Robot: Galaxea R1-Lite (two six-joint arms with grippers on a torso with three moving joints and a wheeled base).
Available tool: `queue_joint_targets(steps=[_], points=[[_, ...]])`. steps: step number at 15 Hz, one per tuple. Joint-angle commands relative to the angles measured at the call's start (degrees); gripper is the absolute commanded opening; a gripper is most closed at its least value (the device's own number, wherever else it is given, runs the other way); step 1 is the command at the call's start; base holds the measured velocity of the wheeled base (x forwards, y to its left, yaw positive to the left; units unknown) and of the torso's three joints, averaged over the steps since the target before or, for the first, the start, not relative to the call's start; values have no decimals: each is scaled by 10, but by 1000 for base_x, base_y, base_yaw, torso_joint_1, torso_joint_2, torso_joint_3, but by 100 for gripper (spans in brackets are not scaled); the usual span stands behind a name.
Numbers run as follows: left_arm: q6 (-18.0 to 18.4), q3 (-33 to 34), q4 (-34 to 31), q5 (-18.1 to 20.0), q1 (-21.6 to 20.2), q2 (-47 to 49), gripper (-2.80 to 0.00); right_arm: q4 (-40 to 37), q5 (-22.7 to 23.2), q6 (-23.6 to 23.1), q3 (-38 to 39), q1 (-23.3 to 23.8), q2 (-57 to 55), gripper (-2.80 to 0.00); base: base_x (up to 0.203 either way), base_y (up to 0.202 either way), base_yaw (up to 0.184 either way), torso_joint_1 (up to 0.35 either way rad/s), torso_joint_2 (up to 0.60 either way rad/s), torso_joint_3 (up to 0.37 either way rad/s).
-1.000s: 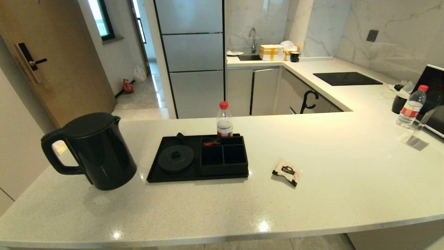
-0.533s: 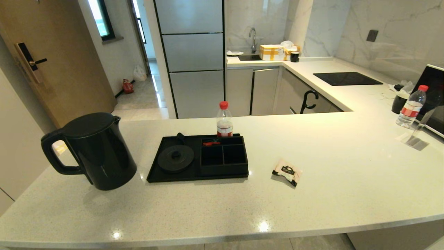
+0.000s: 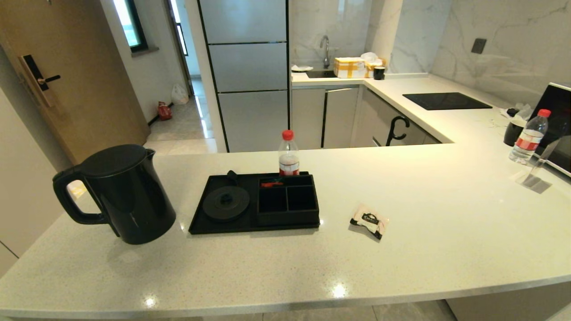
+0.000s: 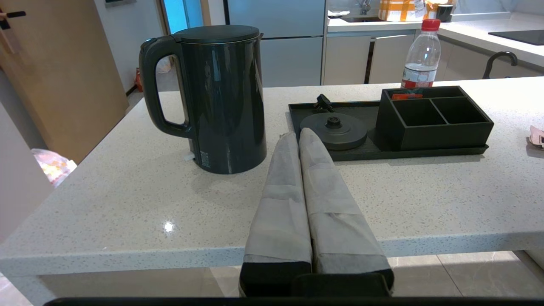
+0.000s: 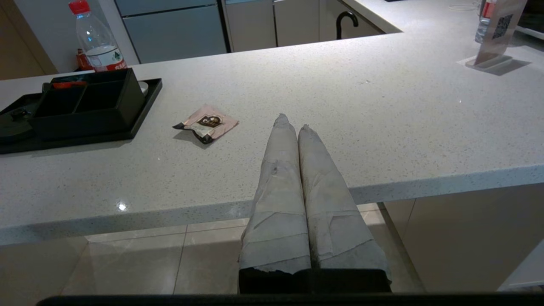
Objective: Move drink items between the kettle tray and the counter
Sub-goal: Return the tea bag to its original position
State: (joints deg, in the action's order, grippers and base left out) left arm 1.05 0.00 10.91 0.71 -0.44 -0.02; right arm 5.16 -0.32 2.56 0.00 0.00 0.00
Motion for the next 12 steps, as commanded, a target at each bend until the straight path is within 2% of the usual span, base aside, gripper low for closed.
queue_joint_targets(steps=[1, 12], points=[[0, 23, 1, 0, 0, 0, -280, 0, 0, 0, 18, 0, -1, -280, 0, 0, 0, 0, 0, 0], [0, 23, 1, 0, 0, 0, -280, -1, 1, -9, 12, 0, 1, -280, 0, 0, 0, 0, 0, 0]])
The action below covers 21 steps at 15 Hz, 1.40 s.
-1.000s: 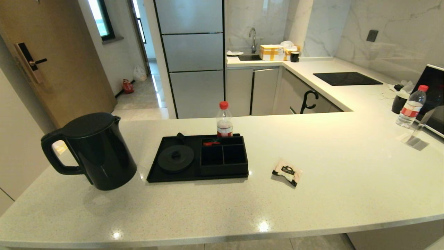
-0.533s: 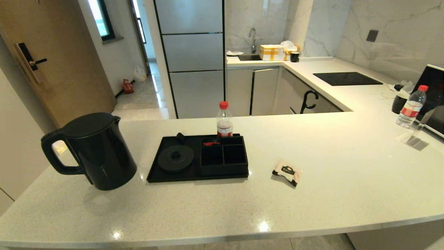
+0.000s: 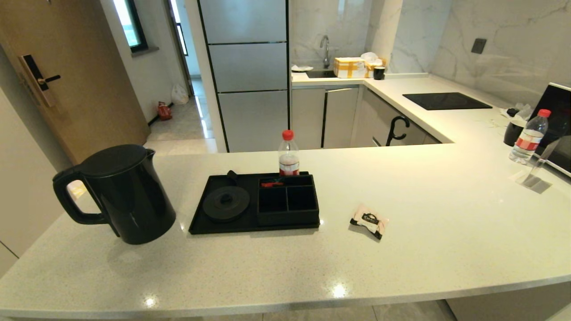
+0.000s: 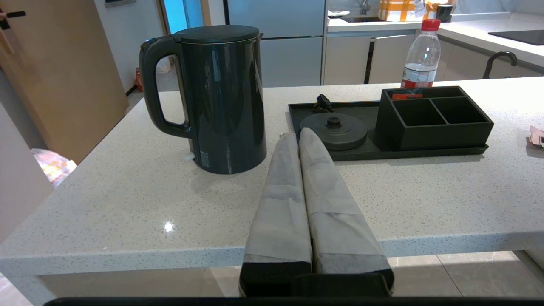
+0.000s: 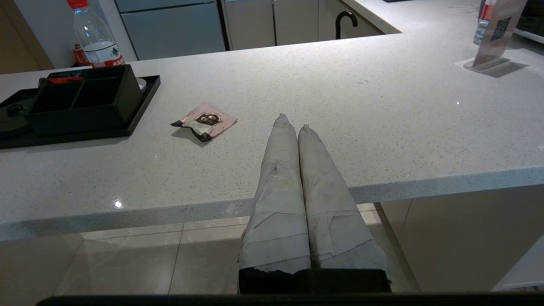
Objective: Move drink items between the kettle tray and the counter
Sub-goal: Return the tea bag to its original position
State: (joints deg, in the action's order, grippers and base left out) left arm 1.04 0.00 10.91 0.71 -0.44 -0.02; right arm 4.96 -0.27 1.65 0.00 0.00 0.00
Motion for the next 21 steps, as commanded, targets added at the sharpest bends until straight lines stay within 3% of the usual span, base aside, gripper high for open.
queue_joint_targets(steps=[1, 6, 10, 21], points=[[0, 23, 1, 0, 0, 0, -280, -4, 1, 4, 10, 0, -1, -280, 0, 0, 0, 0, 0, 0], [0, 23, 1, 0, 0, 0, -280, -164, 9, 76, -208, 0, -96, -280, 0, 0, 0, 0, 0, 0], [0, 23, 1, 0, 0, -1, -280, -354, 37, 91, -365, -2, -227, -280, 0, 0, 0, 0, 0, 0], [0, 23, 1, 0, -1, 0, -280, -331, 70, 57, -383, -30, -502, -280, 0, 0, 0, 0, 0, 0]])
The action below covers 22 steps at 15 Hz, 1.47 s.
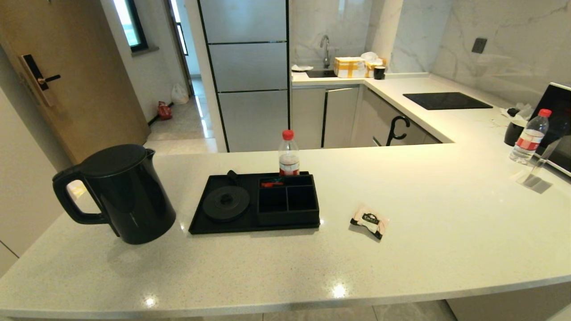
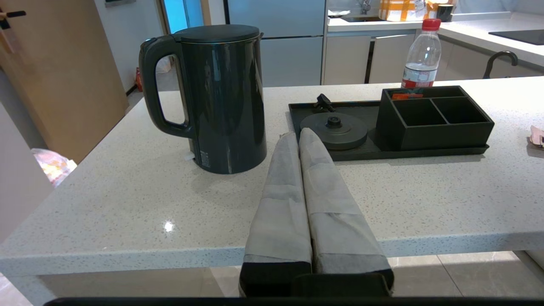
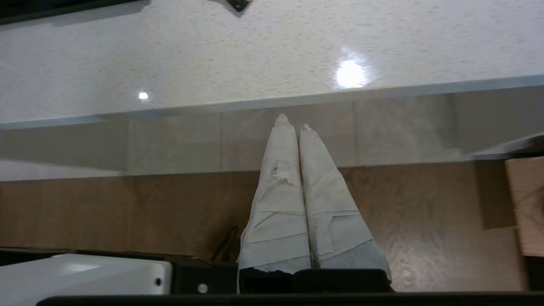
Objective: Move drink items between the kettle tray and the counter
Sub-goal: Return the tea bag to its original position
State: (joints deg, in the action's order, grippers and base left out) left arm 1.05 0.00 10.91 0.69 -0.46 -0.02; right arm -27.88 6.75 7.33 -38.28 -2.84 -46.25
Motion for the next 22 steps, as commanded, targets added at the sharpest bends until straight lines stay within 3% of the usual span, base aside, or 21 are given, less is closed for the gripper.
queue_joint_targets(steps=[1, 7, 11, 19, 21, 22], points=[[0, 23, 1, 0, 0, 0, -280, 13, 14, 7, 1, -2, -64, -280, 0, 0, 0, 0, 0, 0], [0, 23, 1, 0, -1, 0, -280, 122, 54, 52, 7, -15, -256, -280, 0, 0, 0, 0, 0, 0], [0, 23, 1, 0, 0, 0, -280, 199, 56, 97, 7, -61, -329, -280, 0, 0, 0, 0, 0, 0], [0, 23, 1, 0, 0, 0, -280, 329, 52, 118, -23, -116, -492, -280, 0, 0, 0, 0, 0, 0], [0, 23, 1, 0, 0, 0, -280, 332, 52, 118, -24, -117, -494, -280, 0, 0, 0, 0, 0, 0], [0, 23, 1, 0, 0, 0, -280, 332, 52, 118, -24, -117, -494, 0, 0, 0, 0, 0, 0, 0]])
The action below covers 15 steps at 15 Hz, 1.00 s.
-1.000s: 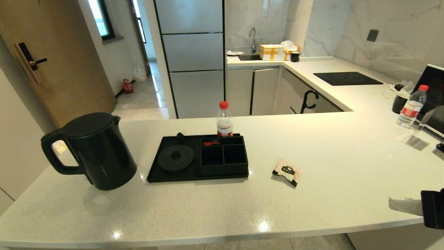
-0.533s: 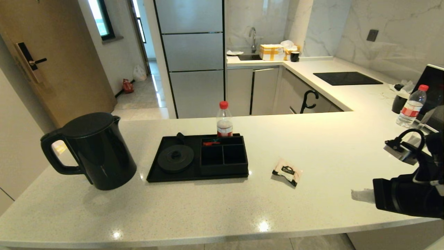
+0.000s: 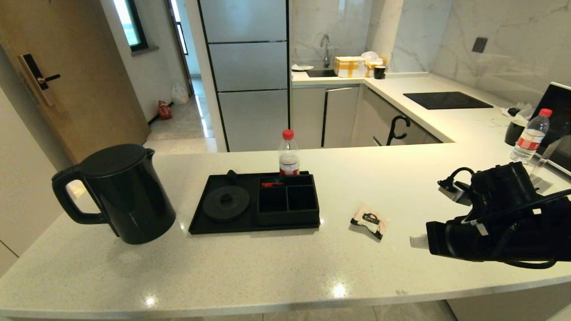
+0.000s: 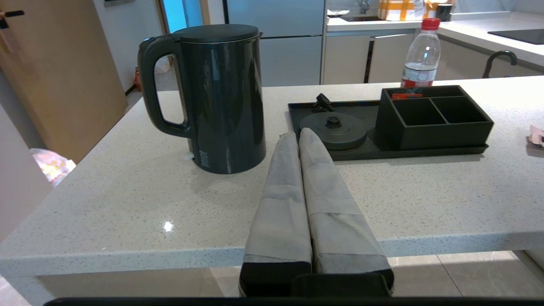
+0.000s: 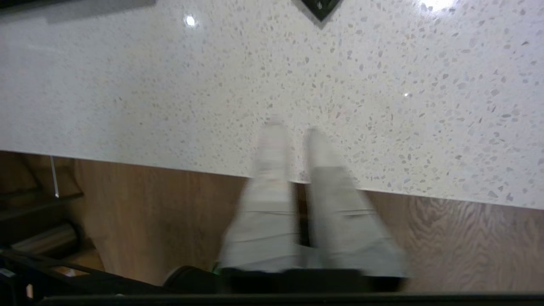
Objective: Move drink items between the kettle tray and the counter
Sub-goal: Return the tea bag to its original position
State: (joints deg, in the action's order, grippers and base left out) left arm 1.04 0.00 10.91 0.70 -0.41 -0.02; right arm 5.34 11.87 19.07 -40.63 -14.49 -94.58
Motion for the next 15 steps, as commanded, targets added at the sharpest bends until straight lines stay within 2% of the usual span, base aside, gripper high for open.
queue_joint_targets(steps=[1, 3, 4, 6, 8, 10, 12, 15], points=[[0, 23, 1, 0, 0, 0, -280, 0, 1, 1, -1, -1, -10, 0, 0, 0, 0, 0, 0, 0], [0, 23, 1, 0, -1, 0, -280, 4, -23, -19, -37, -2, -44, 0, 0, 0, 0, 0, 0, 0], [0, 23, 1, 0, 0, 0, -280, 5, -45, -43, -67, -4, -86, 0, 0, 0, 0, 0, 0, 0], [0, 23, 1, 0, 0, 0, -280, 5, -100, -127, -120, -8, -131, 0, 0, 0, 0, 0, 0, 0], [0, 23, 1, 0, 0, -1, -280, -14, -107, -214, -147, -11, -142, 0, 0, 0, 0, 0, 0, 0], [0, 23, 1, 0, 0, 0, -280, -31, -107, -233, -162, -12, -149, 0, 0, 0, 0, 0, 0, 0], [0, 23, 1, 0, 0, 0, -280, -74, -107, -266, -208, -15, -163, 0, 0, 0, 0, 0, 0, 0], [0, 23, 1, 0, 0, 0, -280, -80, -107, -276, -234, -35, -192, 0, 0, 0, 0, 0, 0, 0]])
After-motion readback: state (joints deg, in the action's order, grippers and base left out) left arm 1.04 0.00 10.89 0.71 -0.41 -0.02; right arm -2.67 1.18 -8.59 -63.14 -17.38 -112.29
